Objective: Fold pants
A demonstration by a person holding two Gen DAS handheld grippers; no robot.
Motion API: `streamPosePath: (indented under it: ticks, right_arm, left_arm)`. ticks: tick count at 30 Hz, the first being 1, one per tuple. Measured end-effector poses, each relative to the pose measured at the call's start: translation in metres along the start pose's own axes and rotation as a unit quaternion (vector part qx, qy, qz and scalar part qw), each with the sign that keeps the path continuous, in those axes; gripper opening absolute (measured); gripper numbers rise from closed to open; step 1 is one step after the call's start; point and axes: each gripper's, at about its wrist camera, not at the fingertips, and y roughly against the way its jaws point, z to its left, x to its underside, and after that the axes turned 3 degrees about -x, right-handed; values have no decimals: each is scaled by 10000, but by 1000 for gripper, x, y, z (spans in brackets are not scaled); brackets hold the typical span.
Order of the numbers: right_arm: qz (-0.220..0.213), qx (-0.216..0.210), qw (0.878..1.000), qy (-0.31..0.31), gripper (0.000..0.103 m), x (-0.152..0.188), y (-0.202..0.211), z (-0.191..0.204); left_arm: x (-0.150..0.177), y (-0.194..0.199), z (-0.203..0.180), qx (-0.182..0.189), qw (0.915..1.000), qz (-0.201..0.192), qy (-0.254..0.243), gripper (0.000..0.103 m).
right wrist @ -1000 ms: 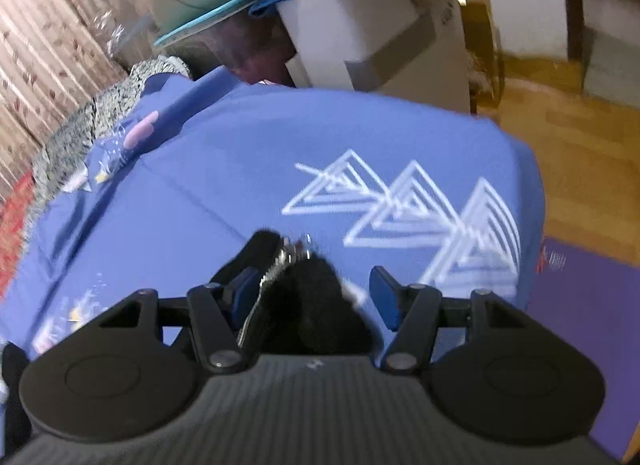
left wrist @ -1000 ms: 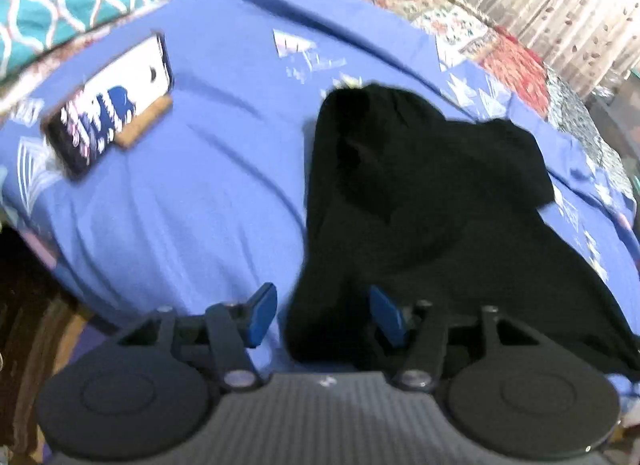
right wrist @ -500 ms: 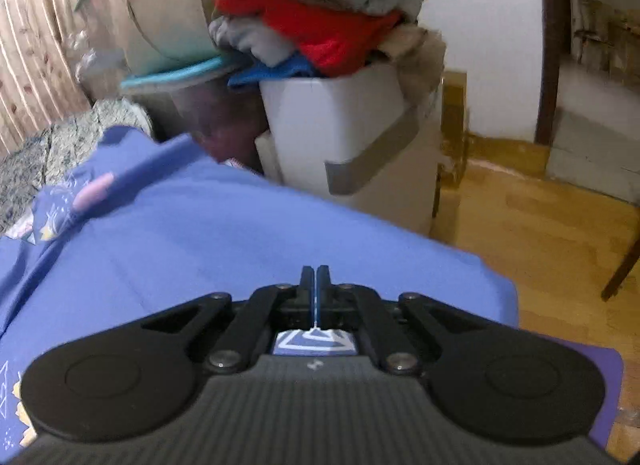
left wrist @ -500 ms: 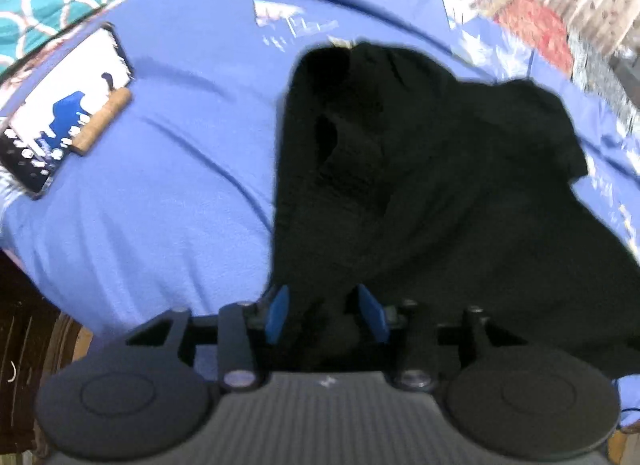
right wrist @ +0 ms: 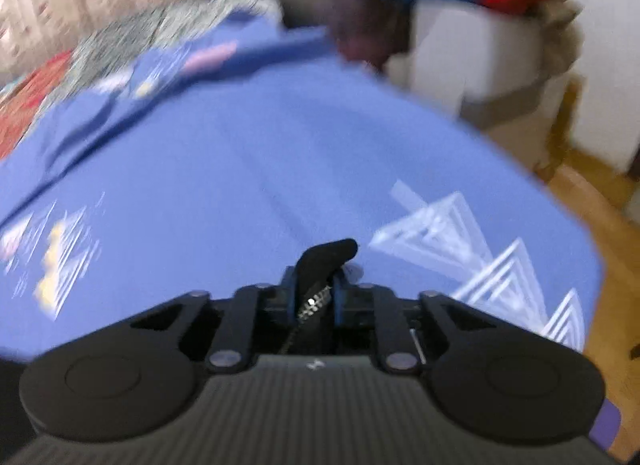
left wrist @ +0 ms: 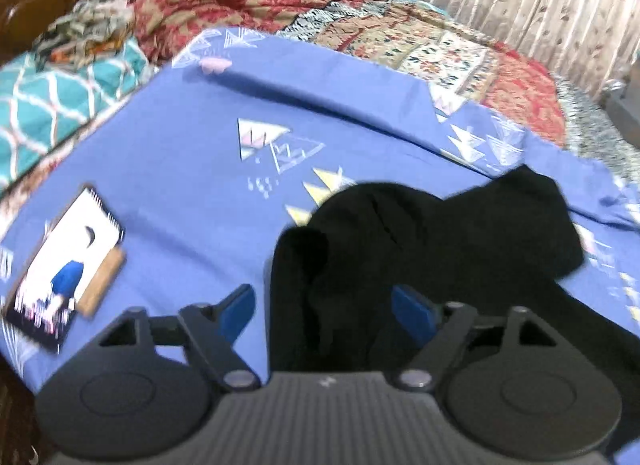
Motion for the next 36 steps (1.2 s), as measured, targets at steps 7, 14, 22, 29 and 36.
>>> streamPosePath:
  ticks: [7,14,22,29,36]
  right_arm:
    - [-859,1444,9855,249,69,-36,14,46]
    - [-253,-1532,9864,541,69,-92,13,223]
    - [712,-2512,9230,2828,67,-52,-68,526]
    - [1471,-1925,9024,3564,10,-12,-135,567]
    - [458,-2894,9237,2469,9,-63,-63,494]
  left_arm:
    - [-20,-67,4,-701,9975,43,52,90]
    - [-22,-115,1,-187,9994,240,185,54]
    - [7,-68,8,165,9979,-314,-539,17]
    - [53,-25,40,500,9971,-383,-427,34]
    - [30,-45,29,510,9976,-419,-205,16]
